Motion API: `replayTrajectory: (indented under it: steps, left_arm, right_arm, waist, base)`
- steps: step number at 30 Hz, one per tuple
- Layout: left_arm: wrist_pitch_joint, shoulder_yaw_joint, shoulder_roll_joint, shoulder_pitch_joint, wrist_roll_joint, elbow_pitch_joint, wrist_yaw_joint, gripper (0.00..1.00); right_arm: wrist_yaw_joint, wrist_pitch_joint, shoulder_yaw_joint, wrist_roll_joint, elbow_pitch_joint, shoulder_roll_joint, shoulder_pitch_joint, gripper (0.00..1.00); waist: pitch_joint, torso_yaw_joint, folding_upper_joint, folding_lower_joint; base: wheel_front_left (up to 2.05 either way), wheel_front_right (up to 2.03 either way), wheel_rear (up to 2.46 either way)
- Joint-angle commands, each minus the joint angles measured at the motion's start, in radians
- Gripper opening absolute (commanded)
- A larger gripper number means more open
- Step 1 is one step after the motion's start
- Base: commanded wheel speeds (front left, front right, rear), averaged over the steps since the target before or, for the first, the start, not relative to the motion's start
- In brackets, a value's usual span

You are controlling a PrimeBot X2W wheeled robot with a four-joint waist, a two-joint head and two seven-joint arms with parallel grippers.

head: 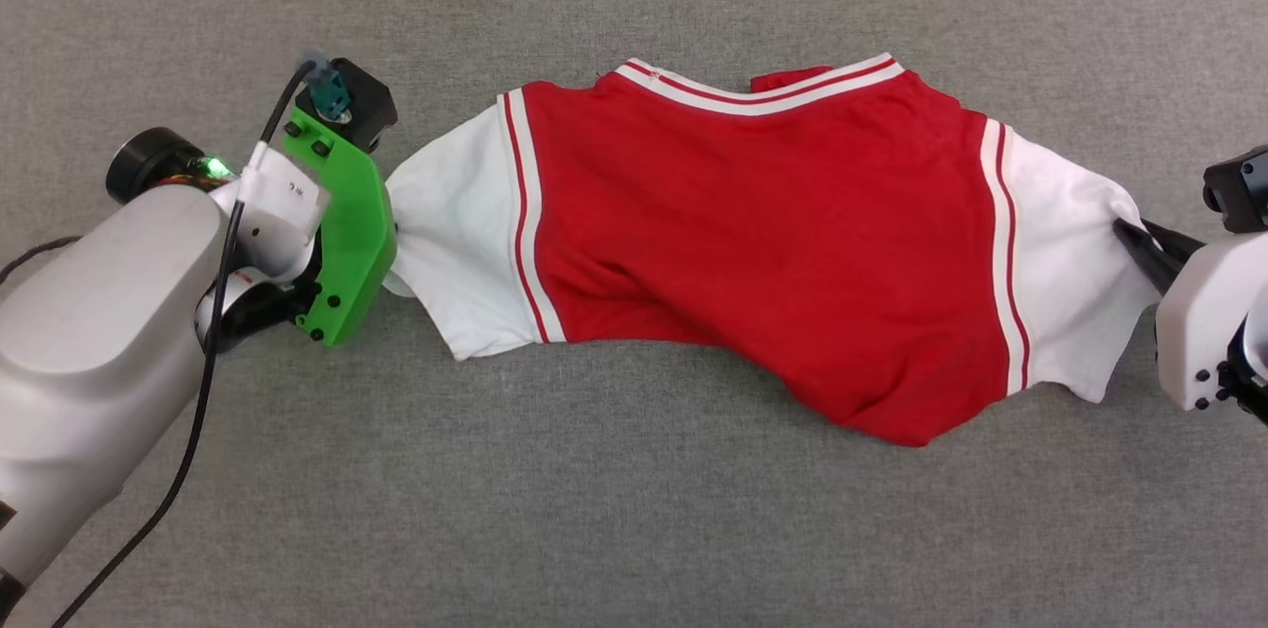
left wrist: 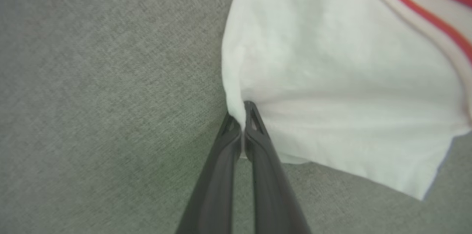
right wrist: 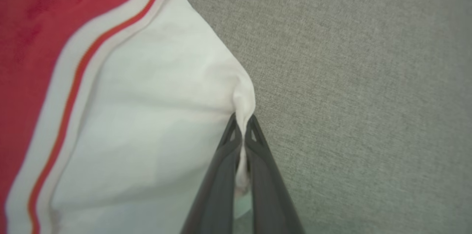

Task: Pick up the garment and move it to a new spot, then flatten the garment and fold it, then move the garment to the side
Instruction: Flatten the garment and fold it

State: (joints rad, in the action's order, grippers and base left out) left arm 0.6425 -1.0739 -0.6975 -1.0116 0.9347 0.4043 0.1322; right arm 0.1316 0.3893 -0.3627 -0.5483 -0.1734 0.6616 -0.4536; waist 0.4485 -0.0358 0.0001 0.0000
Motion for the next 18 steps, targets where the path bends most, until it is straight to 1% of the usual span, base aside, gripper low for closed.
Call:
replayTrajectory:
  steps: [1, 4, 7, 10, 14, 16, 18]
  left_arm:
    - [-0.03, -0.038, 0.008, 0.038, 0.008, 0.027, -0.002, 0.0]
    - [-0.142, -0.042, -0.001, 0.021, -0.001, 0.024, -0.002, 0.0]
    - [-0.269, -0.034, -0.015, 0.001, -0.035, 0.01, -0.002, 0.0]
    - [-0.371, -0.013, -0.034, -0.014, -0.076, -0.004, -0.008, 0.0]
    - [-0.459, 0.023, -0.073, -0.033, -0.112, -0.069, -0.044, 0.0]
    - [-0.487, 0.041, -0.097, -0.048, -0.133, -0.117, -0.068, 0.0]
    - [-0.515, 0.067, -0.117, -0.065, -0.146, -0.171, -0.102, 0.0]
  right_arm:
    - [-0.001, -0.015, -0.002, 0.002, -0.007, 0.004, -0.012, 0.0]
    - [-0.001, -0.045, 0.006, 0.01, -0.011, 0.007, -0.017, 0.0]
    - [-0.001, -0.082, 0.029, 0.02, -0.011, 0.013, -0.017, 0.0]
    - [-0.001, -0.11, 0.057, 0.025, -0.002, 0.019, -0.014, 0.0]
    - [-0.001, -0.133, 0.101, 0.036, 0.023, 0.033, -0.018, 0.0]
    - [-0.001, -0.139, 0.122, 0.039, 0.043, 0.039, -0.023, 0.0]
    - [-0.001, -0.143, 0.152, 0.043, 0.071, 0.046, -0.034, 0.0]
  waist:
    - [-0.031, 0.016, -0.0001, 0.0]
    - [-0.069, 0.027, -0.0001, 0.0]
    - [-0.115, 0.041, -0.0001, 0.0]
    - [-0.157, 0.055, -0.0001, 0.0]
    - [-0.2, 0.071, -0.0001, 0.0]
    - [-0.215, 0.079, -0.0001, 0.0]
    - [-0.228, 0.086, -0.0001, 0.0]
  base:
    - [0.0, 0.0, 0.0]
    - [0.0, 0.0, 0.0]
    - [0.0, 0.0, 0.0]
    - [0.0, 0.0, 0.0]
    - [0.0, 0.0, 0.0]
    - [0.0, 0.0, 0.0]
    - [0.0, 0.0, 0.0]
